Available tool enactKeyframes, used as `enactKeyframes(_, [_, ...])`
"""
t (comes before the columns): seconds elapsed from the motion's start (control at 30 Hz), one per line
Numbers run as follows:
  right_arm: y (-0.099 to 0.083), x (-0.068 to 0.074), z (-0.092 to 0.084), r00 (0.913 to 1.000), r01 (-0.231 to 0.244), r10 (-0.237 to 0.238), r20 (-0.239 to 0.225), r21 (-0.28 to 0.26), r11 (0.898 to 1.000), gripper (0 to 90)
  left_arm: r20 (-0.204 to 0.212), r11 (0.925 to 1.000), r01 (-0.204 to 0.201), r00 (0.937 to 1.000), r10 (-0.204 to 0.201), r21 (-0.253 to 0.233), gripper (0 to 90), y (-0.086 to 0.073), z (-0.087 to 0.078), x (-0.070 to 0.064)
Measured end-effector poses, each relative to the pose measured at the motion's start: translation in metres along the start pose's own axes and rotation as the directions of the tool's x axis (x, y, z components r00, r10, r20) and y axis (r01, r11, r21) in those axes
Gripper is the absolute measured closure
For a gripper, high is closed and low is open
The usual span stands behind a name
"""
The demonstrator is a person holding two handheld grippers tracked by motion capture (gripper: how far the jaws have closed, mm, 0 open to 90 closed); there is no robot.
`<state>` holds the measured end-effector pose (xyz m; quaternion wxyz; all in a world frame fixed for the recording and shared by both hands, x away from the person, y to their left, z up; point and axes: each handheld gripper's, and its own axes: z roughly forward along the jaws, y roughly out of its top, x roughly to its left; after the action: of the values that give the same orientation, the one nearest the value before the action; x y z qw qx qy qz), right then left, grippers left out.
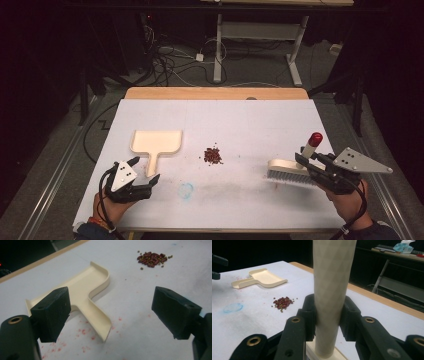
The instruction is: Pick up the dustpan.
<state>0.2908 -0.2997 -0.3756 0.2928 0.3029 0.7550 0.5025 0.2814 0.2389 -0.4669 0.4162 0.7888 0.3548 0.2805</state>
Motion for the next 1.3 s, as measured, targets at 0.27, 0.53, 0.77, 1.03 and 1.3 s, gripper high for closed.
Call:
enactKeyframes(0.27, [0.000,-0.002,0.000,1.0000,0.002,-0.002,0.008,-0.007,1.000,70.0,-0.011,0.9988,0.003,0.9999,-0.002,0.050,16.9,-0.003,0.000,0.002])
enactKeyframes(0.53, [0.003,0.002,0.004,0.9998,0.017,-0.017,0.006,-0.006,1.000,70.0,-0.021,0.9953,0.047,0.9987,-0.045,0.084,17.2,-0.001,-0.001,-0.001])
enactKeyframes(0.77, [0.002,0.000,0.007,0.9999,0.004,-0.004,0.015,0.001,1.000,70.0,-0.067,0.9718,0.116,0.9922,-0.105,0.205,17.8,0.014,0.033,0.014])
enactKeyframes(1.03, [0.000,-0.001,0.009,0.9997,-0.002,0.001,0.023,0.009,1.000,70.0,-0.075,0.9160,0.229,0.9735,-0.216,0.330,32.3,0.009,0.065,0.026])
enactKeyframes(1.3, [-0.001,0.000,0.011,0.9997,-0.008,0.007,0.025,0.021,1.000,69.9,-0.104,0.8927,0.323,0.9465,-0.305,0.315,45.8,0.007,0.085,0.037])
